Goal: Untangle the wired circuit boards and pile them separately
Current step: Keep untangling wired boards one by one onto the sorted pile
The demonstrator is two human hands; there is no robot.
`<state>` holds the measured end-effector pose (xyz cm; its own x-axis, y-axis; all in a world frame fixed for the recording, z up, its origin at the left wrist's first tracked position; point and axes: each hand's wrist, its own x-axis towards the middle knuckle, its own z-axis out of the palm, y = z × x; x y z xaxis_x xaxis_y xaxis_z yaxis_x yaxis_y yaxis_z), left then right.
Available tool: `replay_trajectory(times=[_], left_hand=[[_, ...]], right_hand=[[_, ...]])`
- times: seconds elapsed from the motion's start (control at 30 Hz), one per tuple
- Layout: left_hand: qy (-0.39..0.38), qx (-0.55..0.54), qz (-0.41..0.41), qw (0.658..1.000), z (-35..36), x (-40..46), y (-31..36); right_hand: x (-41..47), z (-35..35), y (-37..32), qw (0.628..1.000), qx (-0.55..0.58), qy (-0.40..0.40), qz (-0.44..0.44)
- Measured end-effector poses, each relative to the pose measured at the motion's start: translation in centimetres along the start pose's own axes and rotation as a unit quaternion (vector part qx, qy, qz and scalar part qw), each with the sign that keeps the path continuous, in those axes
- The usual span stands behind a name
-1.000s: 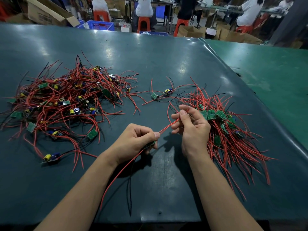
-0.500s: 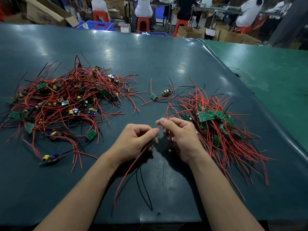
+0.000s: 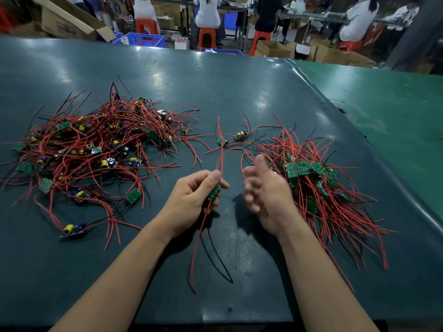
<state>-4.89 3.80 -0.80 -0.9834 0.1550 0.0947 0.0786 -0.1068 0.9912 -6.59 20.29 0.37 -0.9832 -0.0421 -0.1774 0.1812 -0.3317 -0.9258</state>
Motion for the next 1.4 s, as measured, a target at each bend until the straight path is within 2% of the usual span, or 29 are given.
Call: replay_trajectory(times=[0.1, 0.2, 0.3, 0.37, 0.47, 0.53, 0.63, 0.7, 0.8, 0.87, 0.97, 1.07, 1.1, 1.17, 1.27, 1.33, 1.4], left_hand=[[0.039, -0.045, 0.0, 0.998, 0.1, 0.3, -0.5], [0.043, -0.04, 0.007, 0.998, 0.0, 0.4, -0.6], [0.059, -0.006, 0.013, 0.998, -0.1, 0.6, -0.7], [0.025, 0.01, 0.032, 0.999, -0.2, 0.4, -0.7], [-0.011, 0.053, 0.062, 0.997, 0.0, 0.1, -0.5], [-0.008, 0.065, 0.07, 0.995, -0.1, 0.1, -0.4], [-0.008, 0.044, 0.034, 0.998, -0.4, -0.1, -0.3], [-0.024, 0.062, 0.022, 0.998, -0.5, -0.2, -0.4], [-0.067, 0.056, 0.014, 0.996, -0.4, -0.4, -0.2], [-0.088, 0.045, 0.003, 0.995, -0.6, -0.4, 0.1], [-0.103, 0.04, -0.006, 0.994, -1.0, -0.5, 0.2], [-0.078, 0.032, -0.007, 0.996, -1.0, -0.4, 0.0], [-0.057, 0.016, -0.008, 0.998, -1.0, -0.3, 0.0], [-0.019, -0.018, -0.004, 1.0, -1.0, -0.1, -0.2], [-0.014, -0.021, 0.013, 1.0, -0.7, -0.1, -0.3], [-0.033, -0.036, 0.005, 0.999, -0.5, -0.1, -0.3], [-0.053, -0.035, 0.002, 0.998, -0.6, 0.0, -0.3]], right_hand=[[-1.0, 0.9, 0.6, 0.978, -0.112, -0.169, 0.047], [-1.2, 0.9, 0.6, 0.965, -0.106, -0.237, 0.033], [-1.2, 0.7, 0.6, 0.964, -0.13, -0.23, 0.014], [-1.4, 0.8, 0.8, 0.955, -0.195, -0.224, 0.002], [-1.4, 0.9, 1.1, 0.95, -0.231, -0.21, -0.007], [-1.2, 1.0, 1.0, 0.963, -0.221, -0.153, -0.019], [-0.6, 0.6, 0.8, 0.982, -0.17, -0.046, -0.074], [-0.5, 0.3, 0.5, 0.984, -0.146, -0.015, -0.101], [-0.4, 0.3, 0.5, 0.987, -0.139, 0.003, -0.083], [-0.5, 0.5, 0.4, 0.992, -0.112, -0.008, -0.049], [-0.5, 0.2, -0.2, 0.996, 0.004, -0.081, 0.029], [-0.5, -0.1, -0.5, 0.985, 0.065, -0.136, 0.079], [-0.5, -0.1, -0.4, 0.986, 0.039, -0.141, 0.075], [-0.8, 0.1, -0.1, 0.983, -0.093, -0.147, 0.051], [-1.4, 0.3, 0.6, 0.943, -0.243, -0.229, 0.005], [-1.8, 0.4, 0.6, 0.916, -0.287, -0.279, -0.002], [-1.8, 0.4, 0.5, 0.917, -0.282, -0.281, -0.004]])
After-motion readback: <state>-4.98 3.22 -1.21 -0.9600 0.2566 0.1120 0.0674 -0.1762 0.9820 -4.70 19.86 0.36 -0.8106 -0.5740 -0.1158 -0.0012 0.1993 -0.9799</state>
